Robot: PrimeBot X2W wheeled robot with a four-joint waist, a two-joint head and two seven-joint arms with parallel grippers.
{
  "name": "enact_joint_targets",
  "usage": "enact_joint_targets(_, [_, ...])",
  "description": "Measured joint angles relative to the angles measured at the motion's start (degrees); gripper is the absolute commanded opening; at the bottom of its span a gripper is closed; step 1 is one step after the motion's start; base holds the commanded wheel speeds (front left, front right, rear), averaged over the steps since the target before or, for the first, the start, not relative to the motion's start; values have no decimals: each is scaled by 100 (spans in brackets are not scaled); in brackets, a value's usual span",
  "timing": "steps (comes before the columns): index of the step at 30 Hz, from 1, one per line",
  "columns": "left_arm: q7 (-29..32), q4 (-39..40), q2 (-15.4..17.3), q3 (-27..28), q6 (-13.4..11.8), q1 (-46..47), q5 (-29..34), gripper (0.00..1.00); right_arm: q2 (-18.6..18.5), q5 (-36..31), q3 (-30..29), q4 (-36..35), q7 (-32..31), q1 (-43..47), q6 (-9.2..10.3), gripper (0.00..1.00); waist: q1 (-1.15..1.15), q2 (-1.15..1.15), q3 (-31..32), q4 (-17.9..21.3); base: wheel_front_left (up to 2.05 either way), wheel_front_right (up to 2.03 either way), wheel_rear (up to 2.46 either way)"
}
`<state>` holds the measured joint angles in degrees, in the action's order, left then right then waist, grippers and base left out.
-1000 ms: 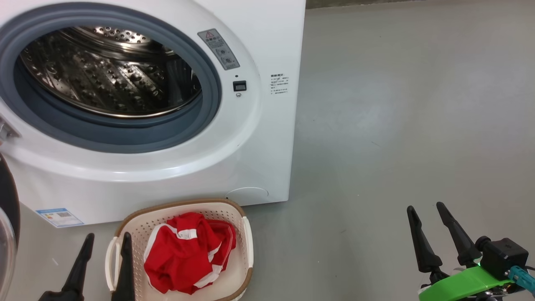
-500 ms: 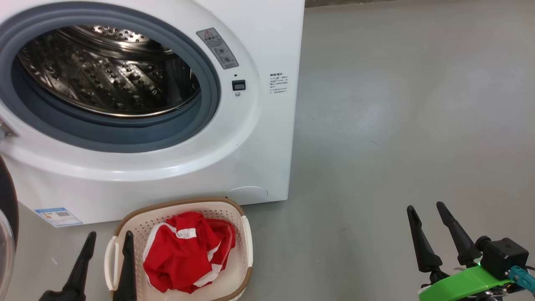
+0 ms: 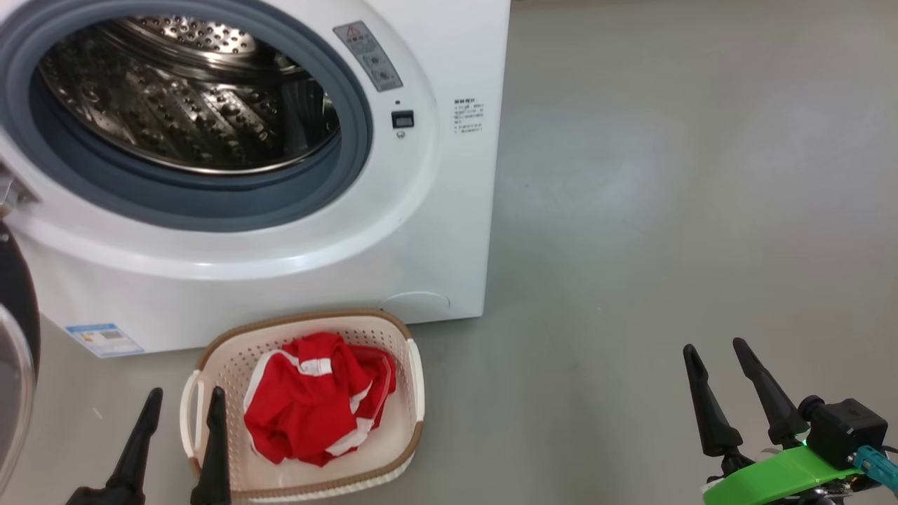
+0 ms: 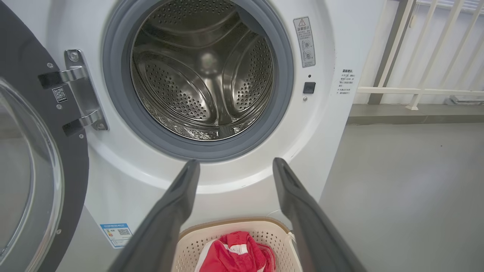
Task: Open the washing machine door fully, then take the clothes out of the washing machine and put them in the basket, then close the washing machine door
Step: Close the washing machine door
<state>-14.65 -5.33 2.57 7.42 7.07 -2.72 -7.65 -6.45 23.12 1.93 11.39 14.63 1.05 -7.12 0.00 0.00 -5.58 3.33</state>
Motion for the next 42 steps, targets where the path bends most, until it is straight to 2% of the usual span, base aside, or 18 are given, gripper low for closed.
enact_joint_targets(7, [0, 0, 0, -4, 1, -1, 1, 100, 0, 0, -4, 0, 0, 0, 0, 100, 0, 0, 7, -21, -75, 74, 1])
enact_joint_targets(26, [0, -8, 0, -53, 8, -74, 0, 100, -16, 0, 22, 1, 0, 1, 0, 100, 0, 0, 84, -164, -1, 1, 0])
enact_joint_targets(42, [0, -115, 0, -111, -194, -116, -160, 100, -65, 0, 148, 33, 0, 6, 0, 100, 0, 0, 183, -750, 0, 0, 0])
